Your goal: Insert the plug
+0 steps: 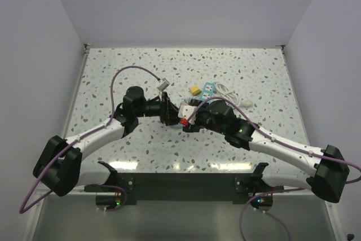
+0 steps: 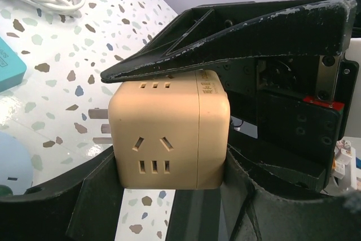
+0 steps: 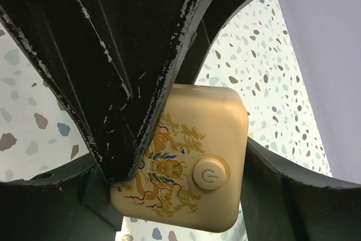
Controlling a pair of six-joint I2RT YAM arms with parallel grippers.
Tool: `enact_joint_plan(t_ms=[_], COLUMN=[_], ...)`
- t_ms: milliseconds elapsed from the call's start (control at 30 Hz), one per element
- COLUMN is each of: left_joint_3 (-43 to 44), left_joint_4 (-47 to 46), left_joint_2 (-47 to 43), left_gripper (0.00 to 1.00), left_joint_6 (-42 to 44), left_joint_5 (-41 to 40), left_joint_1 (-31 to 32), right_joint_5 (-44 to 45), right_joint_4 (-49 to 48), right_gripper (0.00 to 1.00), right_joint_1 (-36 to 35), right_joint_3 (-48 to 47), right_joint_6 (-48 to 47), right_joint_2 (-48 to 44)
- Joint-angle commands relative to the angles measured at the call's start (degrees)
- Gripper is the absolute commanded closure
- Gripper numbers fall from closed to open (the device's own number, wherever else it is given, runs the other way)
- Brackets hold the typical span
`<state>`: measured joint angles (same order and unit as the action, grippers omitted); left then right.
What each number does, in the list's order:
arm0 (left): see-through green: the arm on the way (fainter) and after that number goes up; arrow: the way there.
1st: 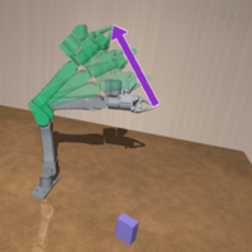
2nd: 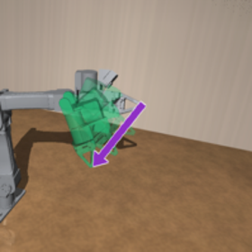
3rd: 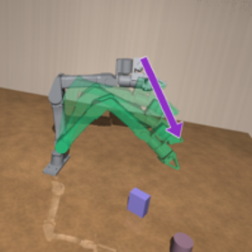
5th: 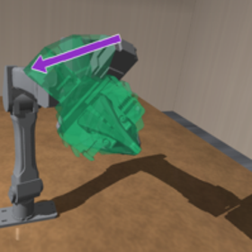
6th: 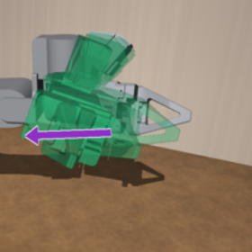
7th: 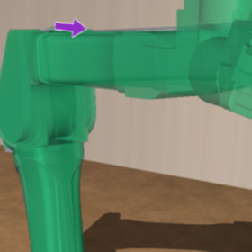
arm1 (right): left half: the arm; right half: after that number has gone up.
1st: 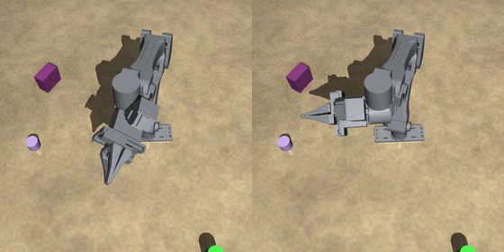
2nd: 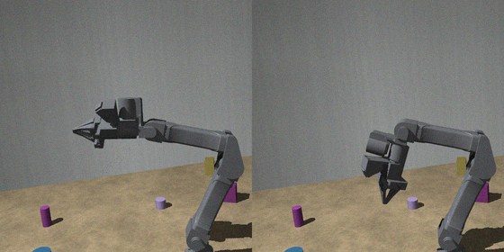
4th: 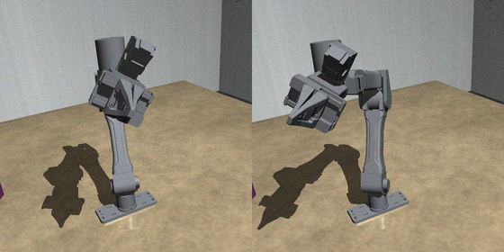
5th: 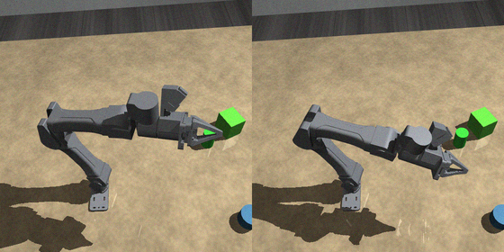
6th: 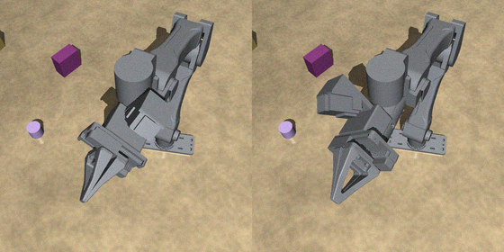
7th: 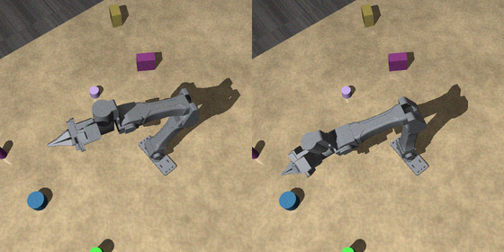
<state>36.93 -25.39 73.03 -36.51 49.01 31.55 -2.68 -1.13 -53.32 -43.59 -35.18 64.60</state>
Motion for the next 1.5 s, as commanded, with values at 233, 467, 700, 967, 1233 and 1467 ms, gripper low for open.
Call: enact_joint_plan(t_ms=[233, 467, 700, 967, 1233, 1467], left_joint_3=[1.74, -5.79, -11.87, -16.61, -16.8, -12.06], left_joint_4=[4.47, -1.94, -2.39, -2.47, -1.07, 7.25], left_joint_2=[-5.35, -15.45, -19.15, -20.38, -18.11, -11.69], left_gripper=[0.08, 0.01, 0.0, 0.0, 0.0, 0.0], left_joint_6=[8.9, 9.88, 14.18, 15.16, 12.69, 12.17], left_joint_5=[-3.73, -14.73, -19.12, -23.79, -29.39, -40.56], left_joint_1=[-1.93, -8.86, -9.49, -9.4, -7.39, 1.05], right_joint_5=[-16.36, -42.64, -54.62, -58.93, -47.7, -41.01], right_joint_4=[11.56, 27.12, 33.65, 31.98, 21.18, 11.86], right_gripper=[1.0, 1.0, 1.0, 1.0, 1.0, 1.0], right_joint_1=[11.37, 24.22, 27.47, 28.1, 28.1, 28.1], right_joint_3=[-11.76, -21.61, -24.96, -23.29, -16.81, -10.55], right_joint_6=[9.85, 11.45, 11.35, 13.03, 21.71, 26.65], right_joint_2=[-0.18, 5.26, 8.26, 6.68, 4.84, 4.48])
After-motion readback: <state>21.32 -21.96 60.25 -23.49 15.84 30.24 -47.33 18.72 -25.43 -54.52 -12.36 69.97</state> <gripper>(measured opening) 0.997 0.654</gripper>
